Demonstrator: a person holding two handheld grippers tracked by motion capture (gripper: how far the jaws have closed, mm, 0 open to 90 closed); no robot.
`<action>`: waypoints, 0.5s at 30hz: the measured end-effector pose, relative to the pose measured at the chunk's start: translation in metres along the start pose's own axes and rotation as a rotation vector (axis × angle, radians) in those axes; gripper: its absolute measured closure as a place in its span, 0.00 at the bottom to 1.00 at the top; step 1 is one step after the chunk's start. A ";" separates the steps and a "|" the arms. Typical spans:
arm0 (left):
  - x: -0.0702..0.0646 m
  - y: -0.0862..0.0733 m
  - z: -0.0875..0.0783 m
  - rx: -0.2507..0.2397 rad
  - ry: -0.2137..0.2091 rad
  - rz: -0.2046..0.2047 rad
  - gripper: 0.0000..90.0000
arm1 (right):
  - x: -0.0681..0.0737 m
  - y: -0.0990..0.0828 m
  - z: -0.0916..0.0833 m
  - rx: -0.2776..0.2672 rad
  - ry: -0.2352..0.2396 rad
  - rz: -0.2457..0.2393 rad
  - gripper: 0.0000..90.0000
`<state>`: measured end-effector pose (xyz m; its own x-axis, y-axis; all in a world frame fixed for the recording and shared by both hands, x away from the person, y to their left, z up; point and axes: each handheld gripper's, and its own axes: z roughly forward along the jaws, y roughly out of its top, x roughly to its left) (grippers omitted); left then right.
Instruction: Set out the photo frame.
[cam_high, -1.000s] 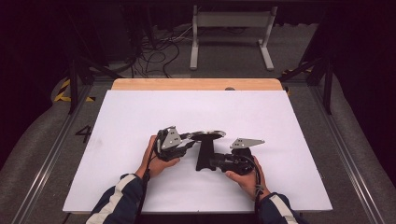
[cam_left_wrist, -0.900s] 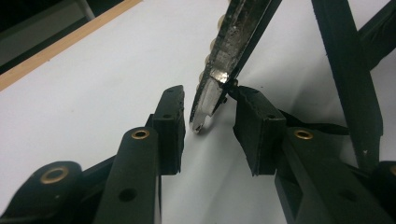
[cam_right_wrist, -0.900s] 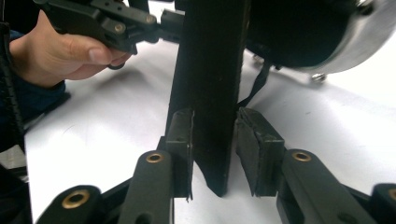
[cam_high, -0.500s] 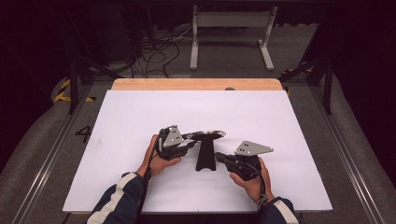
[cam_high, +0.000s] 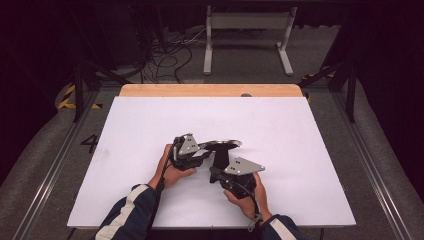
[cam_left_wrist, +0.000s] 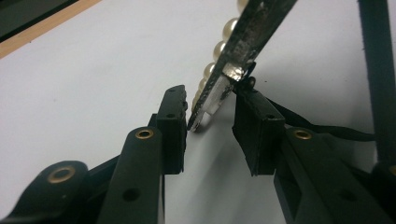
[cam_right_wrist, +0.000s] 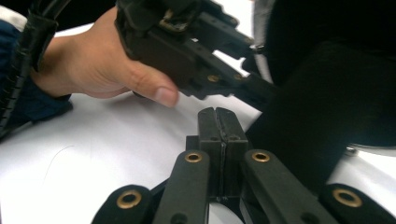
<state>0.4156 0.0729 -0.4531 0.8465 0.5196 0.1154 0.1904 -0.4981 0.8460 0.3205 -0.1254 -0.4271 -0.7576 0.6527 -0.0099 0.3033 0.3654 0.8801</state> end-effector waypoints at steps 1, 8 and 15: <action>0.000 0.000 0.001 -0.002 0.000 -0.007 0.72 | 0.003 -0.001 0.005 0.005 -0.009 -0.001 1.00; 0.001 0.000 0.002 0.014 -0.006 0.003 0.78 | 0.010 -0.004 0.020 0.025 -0.037 0.031 1.00; -0.001 0.000 0.001 0.022 0.002 0.019 0.80 | 0.012 -0.008 0.025 0.066 -0.106 0.034 1.00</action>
<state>0.4152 0.0722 -0.4537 0.8490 0.5115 0.1326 0.1852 -0.5230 0.8320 0.3229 -0.1039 -0.4463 -0.6819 0.7307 -0.0336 0.3679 0.3823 0.8477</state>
